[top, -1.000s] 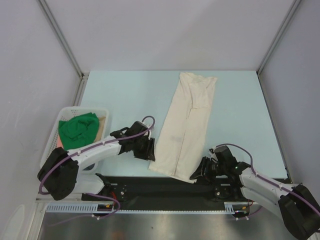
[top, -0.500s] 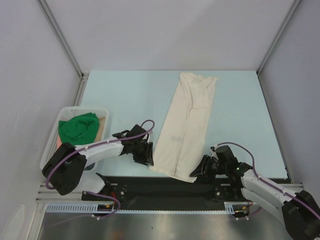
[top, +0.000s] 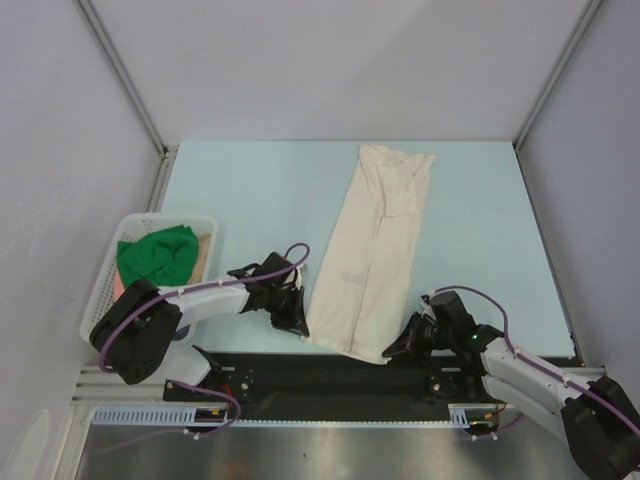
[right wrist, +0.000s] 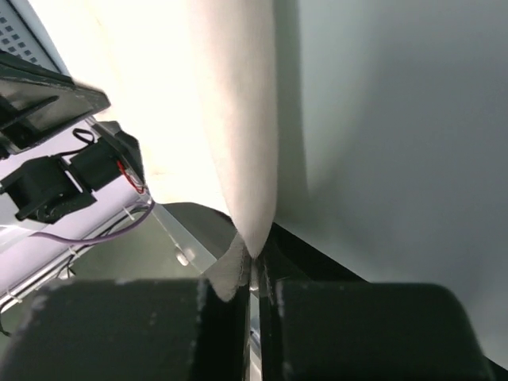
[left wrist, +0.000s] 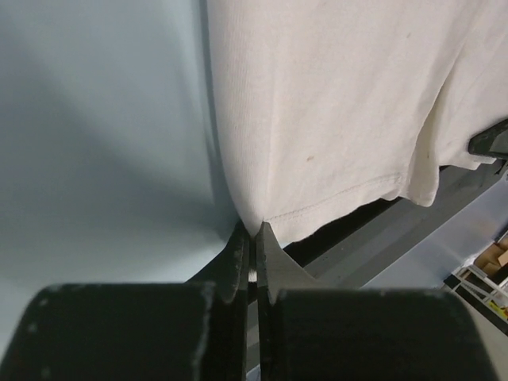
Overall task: Fold and stack the t-shirts
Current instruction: Fold the tshirt
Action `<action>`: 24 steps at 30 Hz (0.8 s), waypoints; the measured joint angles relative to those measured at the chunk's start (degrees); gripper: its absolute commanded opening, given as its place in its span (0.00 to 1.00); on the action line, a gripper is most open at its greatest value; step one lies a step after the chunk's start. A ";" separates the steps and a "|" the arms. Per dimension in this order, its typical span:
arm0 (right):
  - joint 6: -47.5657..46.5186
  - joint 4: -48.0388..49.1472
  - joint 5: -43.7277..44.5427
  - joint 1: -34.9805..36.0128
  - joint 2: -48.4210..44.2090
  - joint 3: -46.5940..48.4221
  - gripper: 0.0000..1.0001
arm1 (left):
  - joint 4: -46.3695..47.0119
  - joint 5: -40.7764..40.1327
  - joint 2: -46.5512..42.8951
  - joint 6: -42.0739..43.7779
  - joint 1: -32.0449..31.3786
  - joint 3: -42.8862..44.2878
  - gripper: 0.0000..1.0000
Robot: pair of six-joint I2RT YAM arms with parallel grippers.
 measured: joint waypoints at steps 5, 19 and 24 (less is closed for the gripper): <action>-1.68 -3.98 0.48 -4.76 -1.51 1.97 0.00 | -6.21 -2.08 0.04 0.00 0.00 5.73 0.00; -24.94 -14.67 -4.35 -28.89 41.18 41.75 0.00 | -9.84 -2.97 28.72 0.13 8.41 49.90 0.00; -29.07 -17.99 -4.33 -30.84 52.11 55.91 0.00 | -11.50 -1.57 39.34 0.04 11.37 62.14 0.00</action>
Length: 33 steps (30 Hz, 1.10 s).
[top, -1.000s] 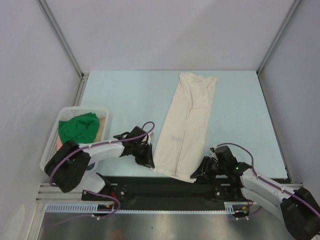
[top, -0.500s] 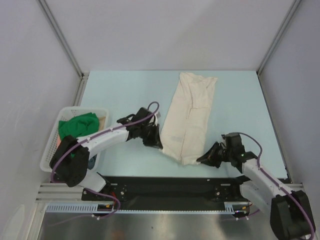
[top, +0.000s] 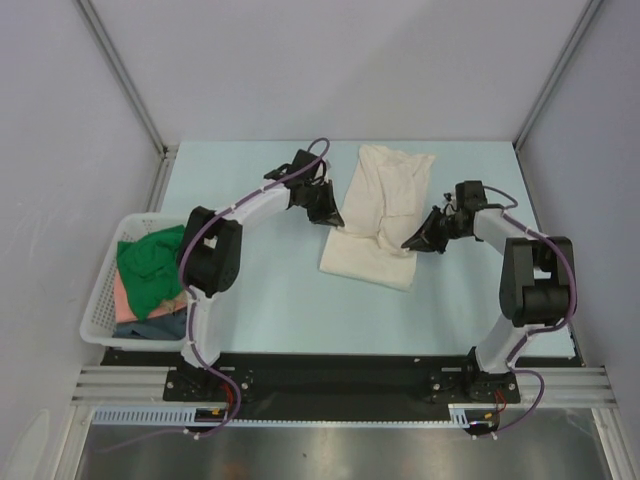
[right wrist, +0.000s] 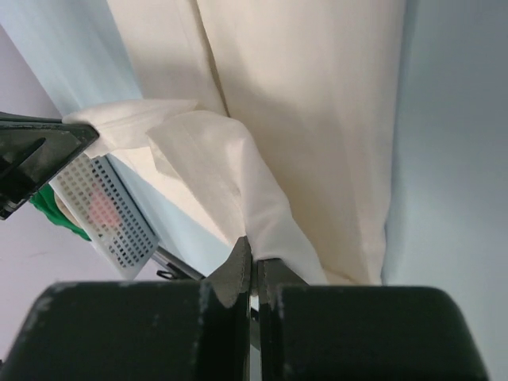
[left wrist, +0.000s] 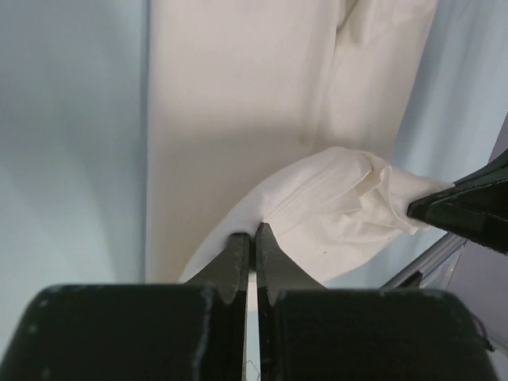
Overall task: Fold and stack the t-shirts
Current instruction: Fold the tshirt
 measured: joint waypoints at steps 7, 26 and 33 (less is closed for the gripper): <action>-2.73 -4.28 -0.09 -2.58 9.07 10.84 0.00 | 0.35 3.06 7.21 -0.44 1.73 10.16 0.00; -5.92 -8.33 -2.71 -5.70 19.47 18.27 0.09 | -0.35 4.92 14.21 -1.53 2.40 17.64 0.16; -7.72 -11.41 -1.27 -7.10 21.24 23.32 0.50 | -9.01 -4.39 16.76 4.70 2.60 25.73 0.71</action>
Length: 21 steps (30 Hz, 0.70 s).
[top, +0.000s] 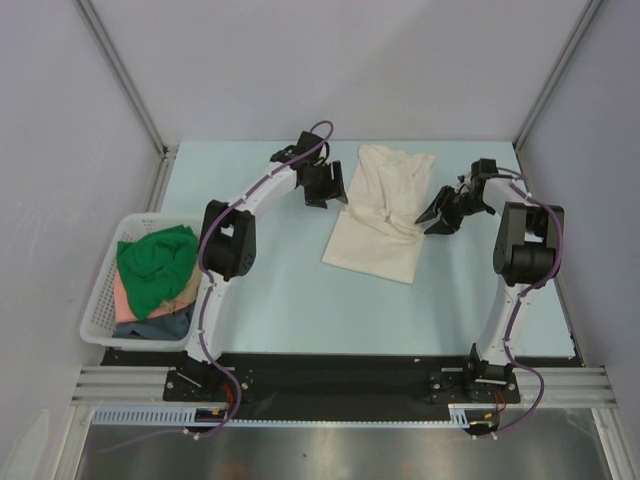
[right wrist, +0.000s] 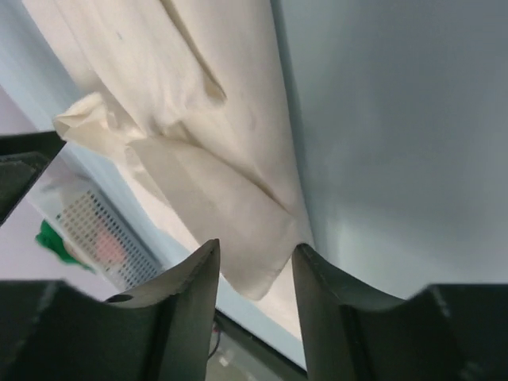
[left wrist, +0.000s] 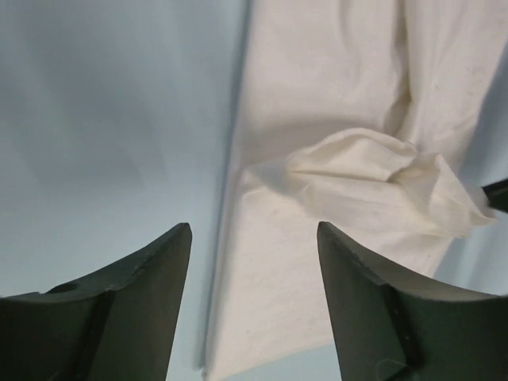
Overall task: Fold and stack the t-shirts
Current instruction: Fold the tshirt
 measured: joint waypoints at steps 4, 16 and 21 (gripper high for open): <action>-2.71 -3.41 5.38 -1.14 -0.15 7.06 0.57 | -2.08 -6.29 -3.87 4.85 0.39 -2.38 0.65; 0.50 3.69 9.84 9.33 -16.65 -10.80 0.20 | 6.32 0.74 -18.60 7.78 -4.90 -22.80 0.42; 3.52 7.13 9.51 11.87 -16.26 -14.03 0.19 | 8.20 4.44 -16.26 7.78 -6.43 -22.80 0.41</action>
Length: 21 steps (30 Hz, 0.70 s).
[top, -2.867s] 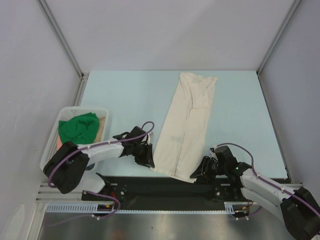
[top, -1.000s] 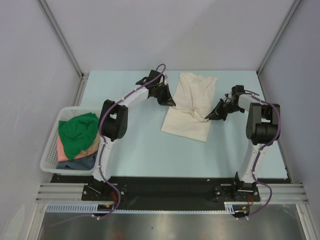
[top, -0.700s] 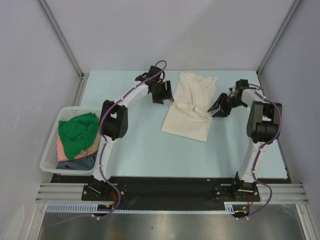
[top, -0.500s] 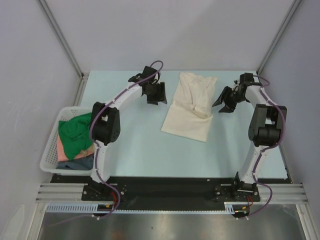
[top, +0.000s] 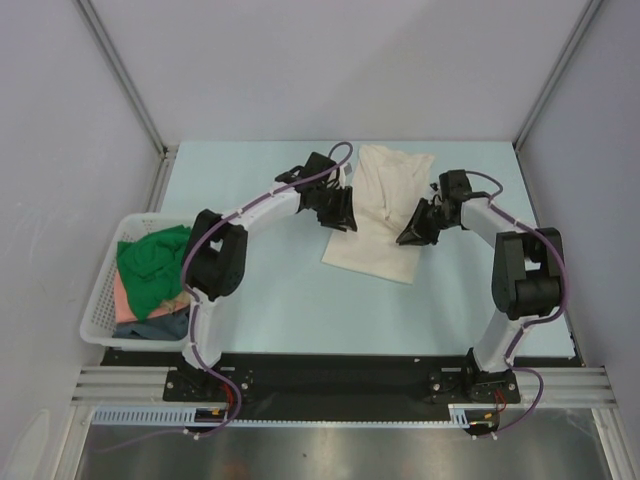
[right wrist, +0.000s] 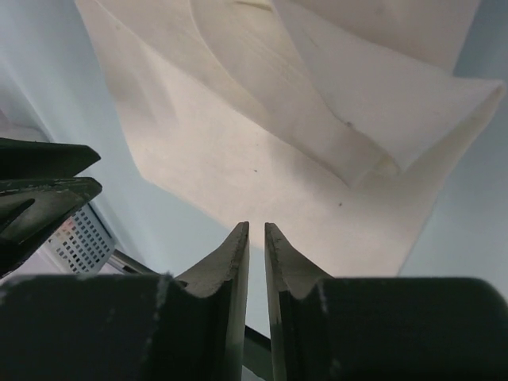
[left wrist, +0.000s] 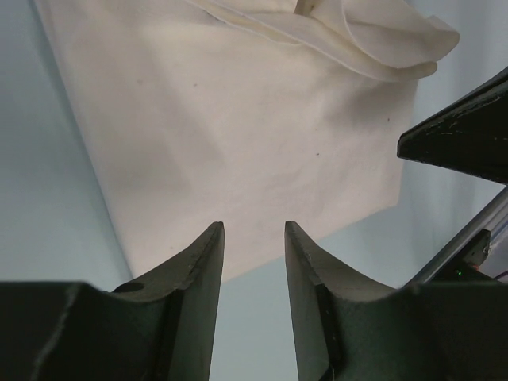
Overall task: Fold and stack the t-shirts
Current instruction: Fold the tshirt
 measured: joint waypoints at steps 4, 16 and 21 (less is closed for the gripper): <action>1.64 3.02 0.26 1.16 0.33 -0.66 0.19 | 0.11 0.94 0.72 0.00 0.50 0.00 0.41; 2.51 5.35 6.69 1.31 12.87 8.57 0.20 | 1.92 2.14 0.61 -0.42 0.70 -5.01 0.43; 0.44 4.39 9.20 -1.62 18.29 21.29 0.26 | 1.44 1.64 -1.99 0.17 0.70 -8.66 0.45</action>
